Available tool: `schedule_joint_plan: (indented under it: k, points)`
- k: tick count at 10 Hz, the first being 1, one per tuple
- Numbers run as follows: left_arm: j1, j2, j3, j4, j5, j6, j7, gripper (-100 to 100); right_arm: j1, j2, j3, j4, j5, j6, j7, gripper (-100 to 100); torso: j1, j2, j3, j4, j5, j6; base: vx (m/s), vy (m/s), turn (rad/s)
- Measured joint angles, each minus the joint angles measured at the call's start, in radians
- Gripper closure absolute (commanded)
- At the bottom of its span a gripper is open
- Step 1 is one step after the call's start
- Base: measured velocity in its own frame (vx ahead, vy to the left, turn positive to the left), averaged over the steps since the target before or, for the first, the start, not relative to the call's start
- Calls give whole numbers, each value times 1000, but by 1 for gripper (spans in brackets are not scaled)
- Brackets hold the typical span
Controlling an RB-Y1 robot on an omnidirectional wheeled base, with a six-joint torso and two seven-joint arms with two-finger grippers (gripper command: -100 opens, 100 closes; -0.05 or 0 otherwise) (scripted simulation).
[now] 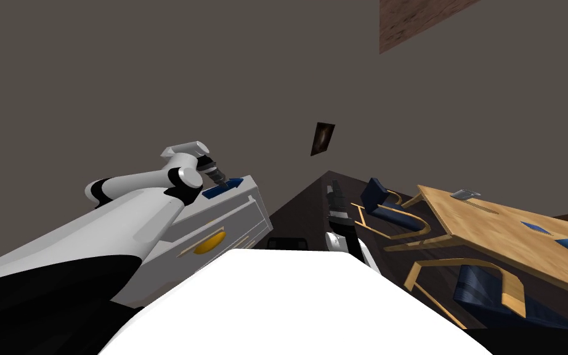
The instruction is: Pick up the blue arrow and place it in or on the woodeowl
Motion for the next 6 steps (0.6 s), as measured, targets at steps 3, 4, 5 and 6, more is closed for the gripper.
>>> schedule_joint_plan:
  k: [3,4,5,6]
  points:
    - [10,-3,3,-23,3,6,1,100,0,0,0,0,0,0,0,0,0,0,0,0,0,0,0,0,0]
    - [10,-3,3,-23,3,6,1,100,0,0,0,0,0,0,0,0,0,0,0,0,0,0,0,0,0]
    - [10,-3,3,-23,3,7,1,100,0,0,0,0,0,0,0,0,0,0,0,0,0,0,0,0,0]
    - [10,-3,3,-23,3,7,1,100,0,0,0,0,0,0,0,0,0,0,0,0,0,0,0,0,0]
